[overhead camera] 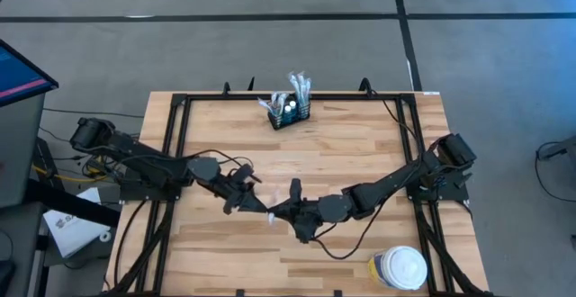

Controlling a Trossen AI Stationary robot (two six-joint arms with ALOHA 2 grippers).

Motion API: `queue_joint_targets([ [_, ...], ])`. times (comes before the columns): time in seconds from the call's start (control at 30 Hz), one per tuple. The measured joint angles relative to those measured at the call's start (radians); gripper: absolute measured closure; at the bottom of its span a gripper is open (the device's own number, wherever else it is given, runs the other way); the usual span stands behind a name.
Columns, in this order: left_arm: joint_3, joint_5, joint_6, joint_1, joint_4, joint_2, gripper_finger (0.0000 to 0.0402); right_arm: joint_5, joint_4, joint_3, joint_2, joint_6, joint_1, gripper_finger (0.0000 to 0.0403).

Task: Pick & Place toothbrushing station
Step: Put the orange toothbrush into the black wire organizer

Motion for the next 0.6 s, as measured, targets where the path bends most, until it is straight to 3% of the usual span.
queue_joint_targets([
  [0.17, -0.035, 0.009, 0.087, 0.014, -0.004, -0.073, 0.0398, 0.026, -0.037, -0.002, 0.002, 0.076, -0.009, 0.0400],
  [0.37, -0.118, -0.087, 0.257, 0.014, -0.003, -0.151, 0.0398, 0.073, -0.049, -0.003, -0.024, 0.154, -0.034, 0.0402],
  [0.6, -0.157, -0.216, 0.465, 0.013, -0.002, -0.168, 0.0398, 0.047, -0.035, -0.048, -0.115, 0.250, -0.129, 0.0402],
])
